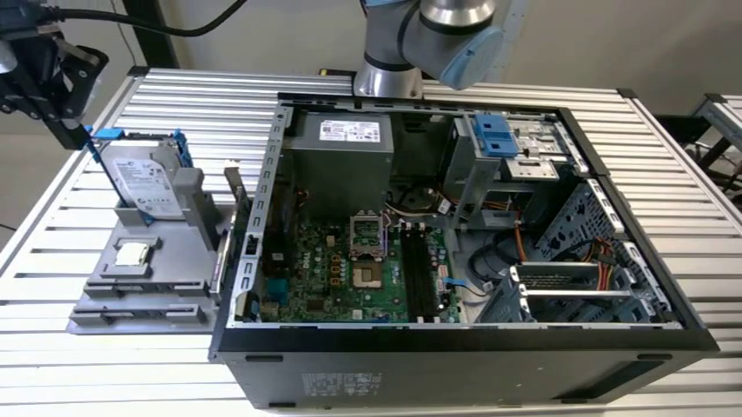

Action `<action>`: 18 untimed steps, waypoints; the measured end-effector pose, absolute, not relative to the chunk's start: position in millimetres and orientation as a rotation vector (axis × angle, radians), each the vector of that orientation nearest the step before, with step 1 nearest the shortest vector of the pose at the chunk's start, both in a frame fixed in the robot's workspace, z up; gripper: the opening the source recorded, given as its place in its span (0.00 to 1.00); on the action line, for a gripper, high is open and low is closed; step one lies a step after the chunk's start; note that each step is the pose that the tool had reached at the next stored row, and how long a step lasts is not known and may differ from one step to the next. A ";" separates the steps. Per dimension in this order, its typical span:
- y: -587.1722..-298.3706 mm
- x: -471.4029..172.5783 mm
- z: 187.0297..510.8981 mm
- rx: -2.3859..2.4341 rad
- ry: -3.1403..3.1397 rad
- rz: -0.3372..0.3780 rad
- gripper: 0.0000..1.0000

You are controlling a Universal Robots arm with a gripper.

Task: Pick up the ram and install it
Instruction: 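Reach for the ram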

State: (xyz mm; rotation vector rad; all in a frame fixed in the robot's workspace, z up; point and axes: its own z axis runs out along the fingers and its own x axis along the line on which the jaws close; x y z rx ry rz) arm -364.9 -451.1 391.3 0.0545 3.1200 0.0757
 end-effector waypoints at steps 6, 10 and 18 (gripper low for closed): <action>-460.8 -365.2 391.0 0.055 3.120 0.076 0.00; -467.6 -365.4 390.8 0.055 3.120 0.076 0.00; -479.4 -365.7 390.5 0.055 3.120 0.076 0.00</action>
